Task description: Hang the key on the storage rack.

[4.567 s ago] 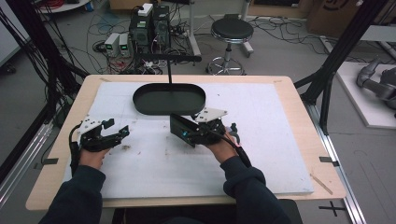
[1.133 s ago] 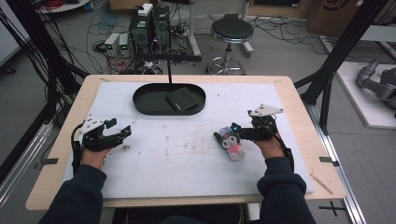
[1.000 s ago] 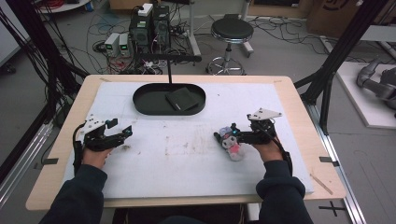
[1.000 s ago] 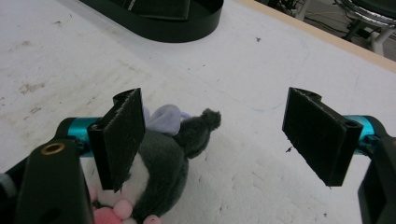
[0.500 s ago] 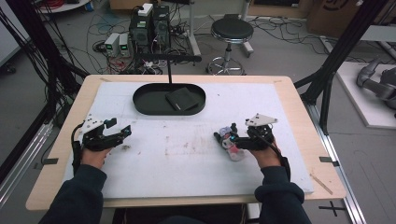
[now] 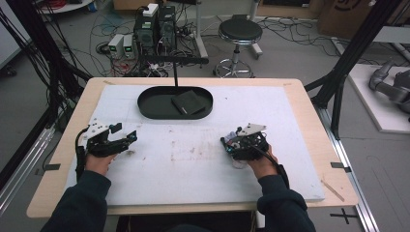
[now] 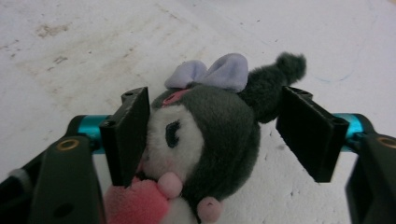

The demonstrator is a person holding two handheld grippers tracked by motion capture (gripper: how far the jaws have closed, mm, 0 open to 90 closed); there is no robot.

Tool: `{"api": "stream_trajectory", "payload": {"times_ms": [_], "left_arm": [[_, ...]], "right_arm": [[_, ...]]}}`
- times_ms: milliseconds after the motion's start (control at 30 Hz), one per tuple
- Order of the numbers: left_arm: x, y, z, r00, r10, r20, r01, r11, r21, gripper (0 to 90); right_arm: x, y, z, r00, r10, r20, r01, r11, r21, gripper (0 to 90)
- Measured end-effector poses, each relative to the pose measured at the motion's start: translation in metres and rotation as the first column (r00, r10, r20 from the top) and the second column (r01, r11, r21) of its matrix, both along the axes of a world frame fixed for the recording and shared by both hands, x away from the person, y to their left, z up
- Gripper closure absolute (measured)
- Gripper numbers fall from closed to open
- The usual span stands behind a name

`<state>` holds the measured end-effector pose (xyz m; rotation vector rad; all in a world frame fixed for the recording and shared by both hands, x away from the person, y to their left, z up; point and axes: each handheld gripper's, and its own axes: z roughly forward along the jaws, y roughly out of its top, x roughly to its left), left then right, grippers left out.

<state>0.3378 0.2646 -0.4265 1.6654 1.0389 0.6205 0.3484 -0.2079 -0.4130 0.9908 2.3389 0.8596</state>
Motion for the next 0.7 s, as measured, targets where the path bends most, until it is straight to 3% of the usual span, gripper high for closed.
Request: {"api": "stream_trajectory", "payload": {"times_ms": [100, 200, 233, 267, 300, 367, 400, 433, 467, 500, 533, 633, 700], "left_arm": [[0.0, 0.0, 0.0, 1.0, -0.001, -0.002, 0.001, 1.0, 0.001, 28.7], [0.0, -0.001, 0.0, 1.0, -0.003, -0.005, 0.003, 1.0, 0.001, 28.7], [0.001, -0.001, 0.0, 1.0, -0.006, -0.006, 0.006, 1.0, 0.005, 28.7], [0.001, -0.002, 0.0, 1.0, -0.005, -0.007, 0.005, 1.0, 0.006, 28.7], [0.001, -0.002, 0.0, 1.0, -0.006, -0.007, 0.006, 1.0, 0.005, 28.7], [0.001, -0.002, 0.0, 1.0, -0.005, -0.007, 0.005, 1.0, 0.006, 28.7], [0.001, -0.002, 0.0, 1.0, -0.003, -0.006, 0.003, 1.0, 0.007, 28.7], [0.001, -0.002, 0.0, 1.0, -0.001, -0.007, 0.001, 1.0, 0.004, 28.7], [0.001, -0.001, 0.0, 1.0, 0.001, -0.008, -0.001, 1.0, 0.001, 28.7], [0.002, -0.001, -0.001, 0.9999, 0.004, -0.011, -0.004, 1.0, 0.002, 28.7], [0.002, 0.0, -0.001, 0.9999, 0.006, -0.012, -0.006, 1.0, 0.0, 28.7], [0.002, 0.0, -0.001, 0.9998, 0.006, -0.017, -0.006, 1.0, 0.001, 28.7], [0.001, -0.001, -0.001, 0.9999, 0.004, -0.017, -0.004, 1.0, 0.004, 28.7]], "right_arm": [[0.003, -0.008, 0.002, 0.9987, 0.032, -0.04, -0.03, 0.998, 0.051, 45.8], [0.008, -0.011, 0.002, 0.9957, 0.079, -0.049, -0.076, 0.995, 0.061, 48.9], [0.016, -0.015, 0.003, 0.9859, 0.16, -0.047, -0.157, 0.986, 0.062, 49.8], [0.021, -0.018, 0.003, 0.9768, 0.208, -0.049, -0.205, 0.976, 0.071, 49.8], [0.021, -0.018, 0.003, 0.9768, 0.208, -0.049, -0.205, 0.976, 0.071, 49.8], [0.028, -0.022, 0.003, 0.9515, 0.305, -0.038, -0.303, 0.951, 0.056, 48.3], [0.031, -0.025, 0.005, 0.9575, 0.284, -0.053, -0.28, 0.958, 0.066, 36.4], [0.032, -0.026, 0.006, 0.9752, 0.214, -0.056, -0.209, 0.974, 0.087, 30.3], [0.032, -0.026, 0.006, 0.9752, 0.214, -0.056, -0.209, 0.974, 0.087, 30.3], [0.028, -0.028, 0.011, 0.9921, 0.117, -0.046, -0.111, 0.988, 0.108, 22.8], [0.028, -0.028, 0.011, 0.9921, 0.117, -0.046, -0.111, 0.988, 0.108, 22.8], [0.005, -0.02, 0.02, 0.9991, 0.011, 0.04, -0.014, 0.998, 0.062, 20.8], [0.0, -0.016, 0.017, 0.9987, -0.008, 0.051, 0.006, 0.999, 0.046, 20.8]]}}
